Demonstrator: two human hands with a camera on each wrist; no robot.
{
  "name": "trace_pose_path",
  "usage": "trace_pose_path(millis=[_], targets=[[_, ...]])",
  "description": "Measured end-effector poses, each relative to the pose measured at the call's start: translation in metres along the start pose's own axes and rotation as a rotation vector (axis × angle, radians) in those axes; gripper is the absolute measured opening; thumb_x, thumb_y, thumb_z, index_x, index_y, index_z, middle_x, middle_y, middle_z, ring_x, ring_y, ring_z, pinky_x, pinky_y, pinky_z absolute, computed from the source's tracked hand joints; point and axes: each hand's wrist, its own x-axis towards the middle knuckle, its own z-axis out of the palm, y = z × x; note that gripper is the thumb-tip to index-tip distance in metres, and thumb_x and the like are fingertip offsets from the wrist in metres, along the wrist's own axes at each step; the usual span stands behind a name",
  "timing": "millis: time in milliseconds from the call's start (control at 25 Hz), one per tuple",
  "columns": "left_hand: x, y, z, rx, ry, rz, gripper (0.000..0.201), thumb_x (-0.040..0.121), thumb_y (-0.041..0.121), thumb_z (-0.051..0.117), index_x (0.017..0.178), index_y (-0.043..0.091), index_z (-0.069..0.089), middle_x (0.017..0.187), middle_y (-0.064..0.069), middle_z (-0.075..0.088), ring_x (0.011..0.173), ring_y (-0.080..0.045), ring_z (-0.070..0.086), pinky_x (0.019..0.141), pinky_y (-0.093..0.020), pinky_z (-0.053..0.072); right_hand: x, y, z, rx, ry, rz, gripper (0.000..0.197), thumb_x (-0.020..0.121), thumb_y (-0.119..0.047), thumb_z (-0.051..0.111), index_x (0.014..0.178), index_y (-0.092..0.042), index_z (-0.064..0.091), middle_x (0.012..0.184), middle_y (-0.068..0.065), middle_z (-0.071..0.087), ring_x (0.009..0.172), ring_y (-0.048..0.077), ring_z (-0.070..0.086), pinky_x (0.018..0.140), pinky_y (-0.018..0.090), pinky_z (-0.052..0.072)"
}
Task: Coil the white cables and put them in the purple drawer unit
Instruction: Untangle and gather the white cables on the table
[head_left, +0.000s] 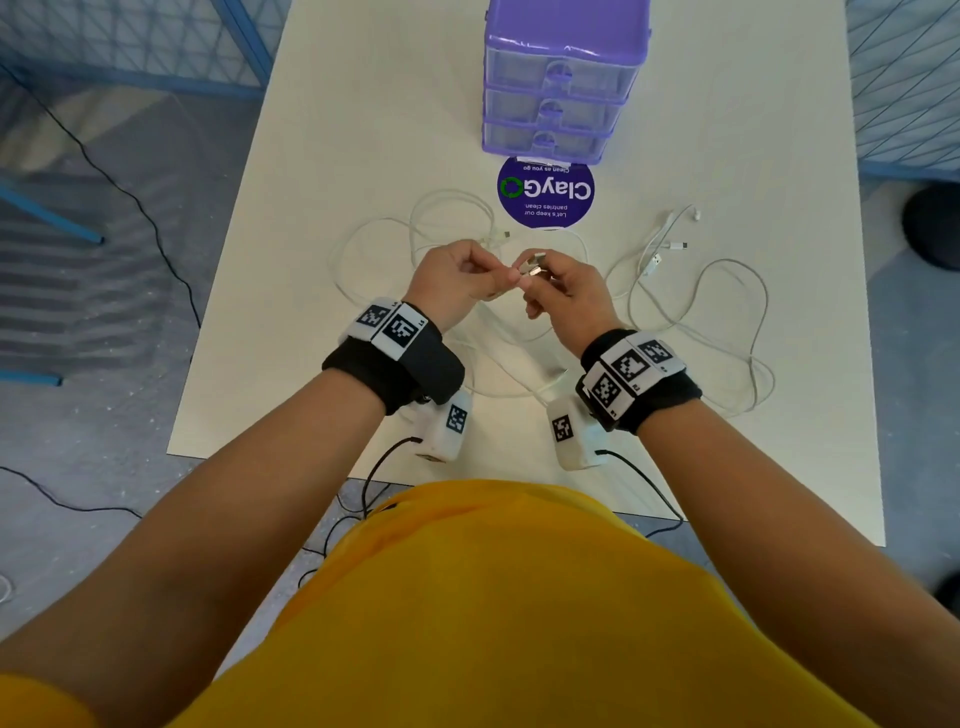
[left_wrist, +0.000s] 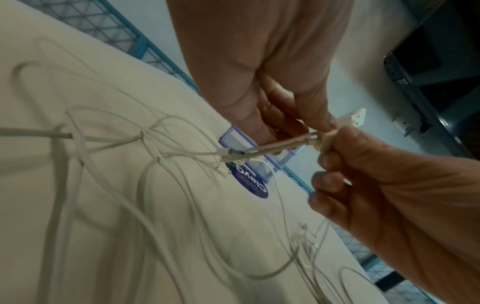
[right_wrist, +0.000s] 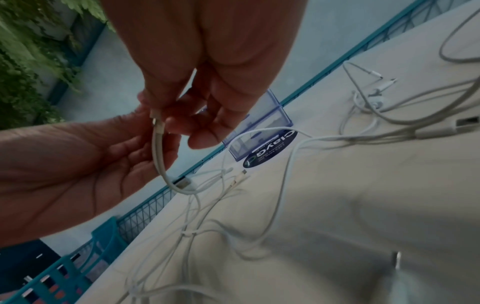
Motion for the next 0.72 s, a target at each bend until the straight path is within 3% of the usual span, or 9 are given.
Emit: trace_pose_path(millis=[120, 200, 280, 400, 520, 600, 720], targets=[[0.010, -0.005, -0.015, 0.232, 0.196, 0.099, 0.003, 0.080, 0.007, 0.065, 0.080, 0.010, 0.065, 0.085, -0.002, 0.066, 0.070, -0.002, 0.058, 0.070, -0.007, 0.042, 0.002, 0.003, -0.005, -0.036, 0.015, 0.043, 0.017, 0.087, -0.003, 0.048, 0.090, -0.018, 0.056, 0.059, -0.003, 0.050, 0.049, 0.003, 0.050, 0.058, 0.017, 0.048], [0.014, -0.015, -0.028, 0.489, 0.240, 0.207, 0.015, 0.083, 0.006, 0.058, 0.094, 0.007, 0.068, 0.102, -0.005, 0.064, 0.084, -0.011, 0.054, 0.072, 0.002, 0.035, 0.003, 0.004, -0.008, -0.039, 0.016, 0.059, 0.016, 0.087, -0.004, 0.047, 0.088, -0.018, 0.056, 0.059, -0.004, 0.049, 0.049, 0.002, 0.050, 0.059, 0.018, 0.048], [0.015, -0.023, -0.033, 0.642, 0.042, 0.319, 0.025, 0.084, 0.001, 0.054, 0.105, 0.007, 0.067, 0.112, -0.013, 0.062, 0.096, -0.018, 0.055, 0.083, 0.001, 0.032, 0.005, 0.006, -0.010, -0.051, 0.003, 0.071, 0.016, 0.087, -0.004, 0.047, 0.087, -0.018, 0.055, 0.060, -0.003, 0.049, 0.046, -0.001, 0.050, 0.059, 0.017, 0.048], [0.022, -0.023, -0.031, 0.813, -0.209, 0.365, 0.036, 0.086, -0.001, 0.049, 0.117, 0.012, 0.062, 0.124, -0.014, 0.057, 0.115, -0.027, 0.053, 0.104, -0.027, 0.036, 0.006, 0.009, -0.010, -0.068, -0.012, 0.077, 0.017, 0.087, -0.005, 0.047, 0.085, -0.020, 0.055, 0.062, -0.003, 0.050, 0.046, -0.002, 0.050, 0.059, 0.017, 0.048], [0.033, -0.020, -0.024, 0.966, -0.260, 0.253, 0.035, 0.088, 0.005, 0.049, 0.122, 0.013, 0.057, 0.130, -0.012, 0.055, 0.120, -0.029, 0.049, 0.104, -0.035, 0.035, 0.005, 0.009, -0.010, -0.089, -0.015, 0.078, 0.015, 0.088, -0.005, 0.047, 0.088, -0.018, 0.055, 0.065, -0.002, 0.051, 0.050, 0.000, 0.051, 0.059, 0.017, 0.048], [0.037, -0.018, -0.021, 1.049, -0.228, 0.208, 0.027, 0.089, 0.011, 0.051, 0.115, 0.010, 0.060, 0.122, -0.013, 0.061, 0.114, -0.031, 0.053, 0.097, -0.036, 0.038, 0.004, 0.010, -0.010, -0.144, 0.007, 0.048, 0.013, 0.087, -0.006, 0.049, 0.092, -0.013, 0.058, 0.079, -0.002, 0.053, 0.063, 0.004, 0.051, 0.060, 0.015, 0.049], [0.034, -0.013, -0.023, 0.812, -0.091, 0.275, 0.023, 0.090, 0.014, 0.051, 0.106, 0.004, 0.065, 0.112, -0.016, 0.067, 0.107, -0.029, 0.060, 0.090, -0.022, 0.039, 0.003, 0.010, -0.012, -0.190, 0.026, 0.022, 0.015, 0.086, -0.005, 0.051, 0.098, -0.005, 0.060, 0.096, 0.001, 0.054, 0.080, 0.014, 0.054, 0.062, 0.008, 0.049]])
